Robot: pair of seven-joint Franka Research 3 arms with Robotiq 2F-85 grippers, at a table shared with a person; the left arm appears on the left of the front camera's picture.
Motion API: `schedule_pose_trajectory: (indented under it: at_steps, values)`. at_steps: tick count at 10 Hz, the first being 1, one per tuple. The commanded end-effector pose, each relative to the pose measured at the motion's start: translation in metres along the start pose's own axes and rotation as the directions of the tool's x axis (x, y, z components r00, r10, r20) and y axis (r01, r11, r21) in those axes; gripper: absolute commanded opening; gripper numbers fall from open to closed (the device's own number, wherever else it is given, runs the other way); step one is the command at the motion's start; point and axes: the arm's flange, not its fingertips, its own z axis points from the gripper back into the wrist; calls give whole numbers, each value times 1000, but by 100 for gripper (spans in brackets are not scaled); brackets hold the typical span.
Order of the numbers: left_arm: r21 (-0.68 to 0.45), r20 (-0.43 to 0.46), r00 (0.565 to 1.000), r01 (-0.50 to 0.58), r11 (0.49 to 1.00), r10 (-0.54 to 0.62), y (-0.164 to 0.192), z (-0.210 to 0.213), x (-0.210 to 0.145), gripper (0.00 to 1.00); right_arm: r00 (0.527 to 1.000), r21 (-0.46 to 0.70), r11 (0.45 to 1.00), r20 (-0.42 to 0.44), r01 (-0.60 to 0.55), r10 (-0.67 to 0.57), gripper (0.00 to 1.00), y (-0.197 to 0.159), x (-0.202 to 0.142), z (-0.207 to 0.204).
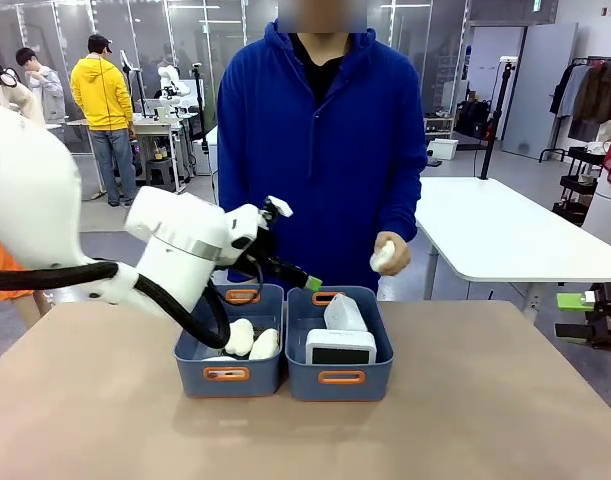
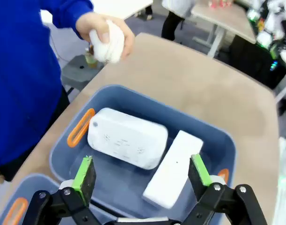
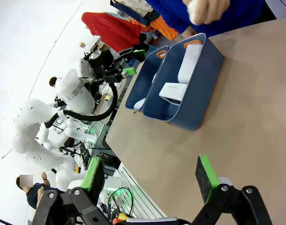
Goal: Sort the digital clocks into the basket.
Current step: Pick up the Digital clock from the table and place it into the empty Plastic storage basket.
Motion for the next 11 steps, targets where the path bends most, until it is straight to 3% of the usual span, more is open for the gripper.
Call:
schedule_pose_trajectory:
  at_steps: [1,2,3,4,6,7,8,9,11]
  values:
    - [-41,123,935,-328,944,331,5,88,-17,100,1000,7,1000,12,-7,7,100,2,1,0]
    - [-51,200,848,-492,869,491,16,139,-30,100,1000,7,1000,12,-7,7,100,2,1,0]
    - [-71,236,718,-660,748,655,27,191,-45,100,1000,7,1000,12,-7,7,100,2,1,0]
    - [-141,255,604,-749,647,755,34,241,-59,100,1000,7,1000,12,-7,7,100,2,1,0]
    - [-196,198,400,-878,436,895,37,335,-91,100,1000,7,1000,12,-7,7,100,2,1,0]
    - [-217,198,332,-903,372,922,39,371,-110,100,1000,7,1000,12,-7,7,100,2,1,0]
    - [-238,144,256,-929,285,956,38,405,-135,100,1000,7,1000,12,-7,7,100,2,1,0]
    - [-259,76,198,-942,211,977,29,439,-167,100,1000,7,1000,12,-7,7,100,2,1,0]
    - [-309,69,255,-914,263,965,22,470,-216,100,1000,7,1000,12,-7,7,100,2,1,0]
